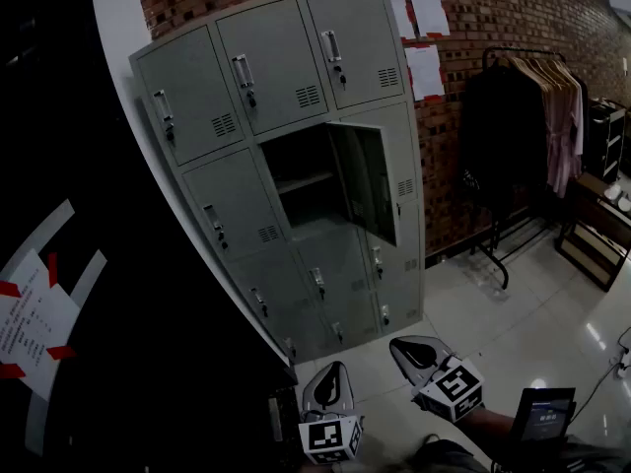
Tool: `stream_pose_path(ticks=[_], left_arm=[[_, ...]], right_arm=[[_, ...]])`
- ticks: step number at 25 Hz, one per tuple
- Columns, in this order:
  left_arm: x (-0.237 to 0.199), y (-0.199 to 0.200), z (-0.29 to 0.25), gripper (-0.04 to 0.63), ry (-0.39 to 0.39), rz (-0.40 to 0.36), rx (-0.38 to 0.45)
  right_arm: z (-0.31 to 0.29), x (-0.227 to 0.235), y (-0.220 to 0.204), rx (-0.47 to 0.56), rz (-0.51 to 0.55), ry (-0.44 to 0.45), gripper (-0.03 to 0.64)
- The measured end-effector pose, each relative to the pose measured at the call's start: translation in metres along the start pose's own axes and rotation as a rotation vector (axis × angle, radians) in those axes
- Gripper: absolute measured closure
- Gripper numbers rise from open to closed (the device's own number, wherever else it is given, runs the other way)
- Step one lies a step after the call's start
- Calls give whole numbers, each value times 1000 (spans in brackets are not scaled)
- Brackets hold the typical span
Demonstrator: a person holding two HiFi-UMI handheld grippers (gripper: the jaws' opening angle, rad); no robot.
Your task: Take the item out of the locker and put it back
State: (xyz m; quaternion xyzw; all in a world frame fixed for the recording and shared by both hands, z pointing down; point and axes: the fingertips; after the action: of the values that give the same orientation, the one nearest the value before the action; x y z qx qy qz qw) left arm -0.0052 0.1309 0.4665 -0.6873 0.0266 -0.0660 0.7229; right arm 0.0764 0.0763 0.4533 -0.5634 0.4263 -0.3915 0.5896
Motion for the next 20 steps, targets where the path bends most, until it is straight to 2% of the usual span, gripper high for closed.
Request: stream_pose_path(ticks=[8, 20], left_arm=[[-21, 17, -61, 598, 10, -49, 37], [-59, 34, -202, 598, 76, -71, 63]], right_arm=[[-49, 38, 6, 38, 11, 18, 627], [-145, 148, 19, 80, 17, 71, 627]])
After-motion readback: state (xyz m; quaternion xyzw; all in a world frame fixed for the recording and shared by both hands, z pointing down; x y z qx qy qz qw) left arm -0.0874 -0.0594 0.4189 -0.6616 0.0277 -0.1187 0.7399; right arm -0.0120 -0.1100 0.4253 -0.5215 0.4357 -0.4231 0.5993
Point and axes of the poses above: the fingertips, and each gripper's own axes: z backward along the fingers, x to its right, y out of its top, and after that the axes turned 1 degree about z, right-handed
